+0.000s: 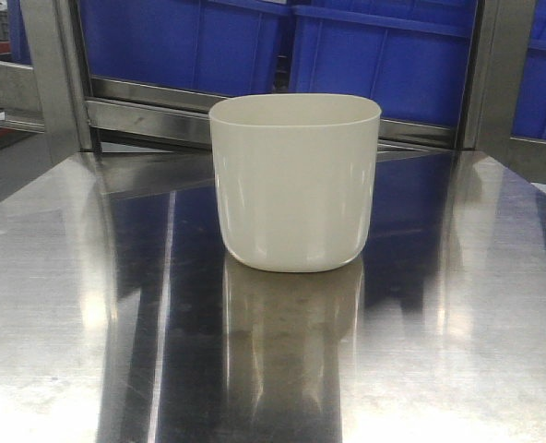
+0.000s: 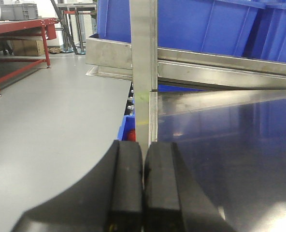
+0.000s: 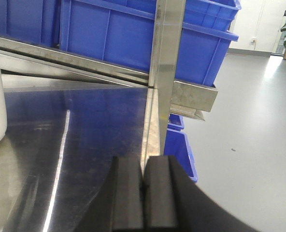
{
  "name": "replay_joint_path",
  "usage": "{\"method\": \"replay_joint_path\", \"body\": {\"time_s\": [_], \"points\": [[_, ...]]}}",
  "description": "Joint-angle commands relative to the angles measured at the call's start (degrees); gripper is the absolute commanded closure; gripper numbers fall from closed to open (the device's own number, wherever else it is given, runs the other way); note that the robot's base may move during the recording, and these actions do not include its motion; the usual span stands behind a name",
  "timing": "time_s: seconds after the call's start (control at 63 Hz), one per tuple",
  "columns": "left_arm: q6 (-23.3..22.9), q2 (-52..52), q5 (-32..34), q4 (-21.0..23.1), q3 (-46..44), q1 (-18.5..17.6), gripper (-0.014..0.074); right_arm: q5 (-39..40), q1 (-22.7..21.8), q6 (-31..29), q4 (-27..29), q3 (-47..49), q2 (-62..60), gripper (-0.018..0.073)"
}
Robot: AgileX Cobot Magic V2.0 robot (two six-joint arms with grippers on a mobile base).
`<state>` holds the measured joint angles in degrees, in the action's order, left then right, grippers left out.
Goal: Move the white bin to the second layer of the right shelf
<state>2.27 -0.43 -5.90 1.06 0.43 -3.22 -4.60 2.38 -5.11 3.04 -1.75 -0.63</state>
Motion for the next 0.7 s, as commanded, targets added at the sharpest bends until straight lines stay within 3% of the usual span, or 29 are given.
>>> {"method": "replay_joint_path", "body": {"time_s": [0.0, 0.444, 0.683], "points": [[-0.30, -1.13, 4.66, 0.43, 1.65, 0.00, 0.0512, 4.94, 0.07, -0.25, -0.26, 0.01, -1.04, 0.0508], [-0.30, -1.13, 4.66, 0.43, 1.65, 0.00, 0.0512, 4.60, 0.07, -0.25, -0.26, 0.46, 0.58, 0.0508], [-0.30, -1.13, 4.66, 0.43, 1.65, 0.00, 0.0512, -0.28, 0.07, -0.25, -0.42, 9.11, 7.93, 0.0508]]}}
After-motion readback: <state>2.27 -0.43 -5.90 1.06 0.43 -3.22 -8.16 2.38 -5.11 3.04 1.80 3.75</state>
